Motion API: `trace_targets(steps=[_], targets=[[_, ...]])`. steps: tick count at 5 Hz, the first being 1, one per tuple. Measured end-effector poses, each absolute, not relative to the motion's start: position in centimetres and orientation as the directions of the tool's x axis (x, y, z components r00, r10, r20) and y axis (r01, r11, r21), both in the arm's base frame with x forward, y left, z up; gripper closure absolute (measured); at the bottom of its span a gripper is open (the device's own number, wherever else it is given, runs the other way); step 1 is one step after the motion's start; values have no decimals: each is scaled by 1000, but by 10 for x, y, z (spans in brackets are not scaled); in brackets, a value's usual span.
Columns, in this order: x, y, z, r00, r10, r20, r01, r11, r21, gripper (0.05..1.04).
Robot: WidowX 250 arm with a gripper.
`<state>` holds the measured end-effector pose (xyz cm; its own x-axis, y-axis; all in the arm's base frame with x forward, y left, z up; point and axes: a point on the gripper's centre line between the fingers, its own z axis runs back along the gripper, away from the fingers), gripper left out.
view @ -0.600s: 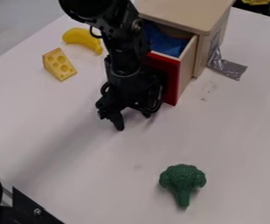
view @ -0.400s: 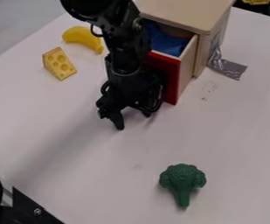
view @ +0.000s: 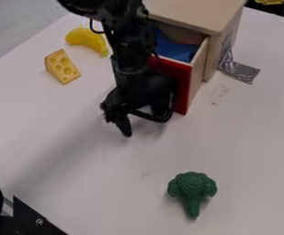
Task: Close the drawer
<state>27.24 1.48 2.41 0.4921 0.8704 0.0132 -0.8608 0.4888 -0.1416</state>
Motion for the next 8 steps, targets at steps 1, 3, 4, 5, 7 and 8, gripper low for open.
trace_targets(steps=[1,3,4,5,7,8], targets=[[278,13,38,497,867,20,-852,492,-180,98],[302,22,56,483,875,42,-849,479,-224,98],[310,29,48,477,876,71,-849,481,-217,97],[317,33,47,475,874,104,-844,486,-227,96],[329,41,46,468,866,177,-829,499,-251,95],[332,43,45,471,861,193,-823,507,-256,94]])
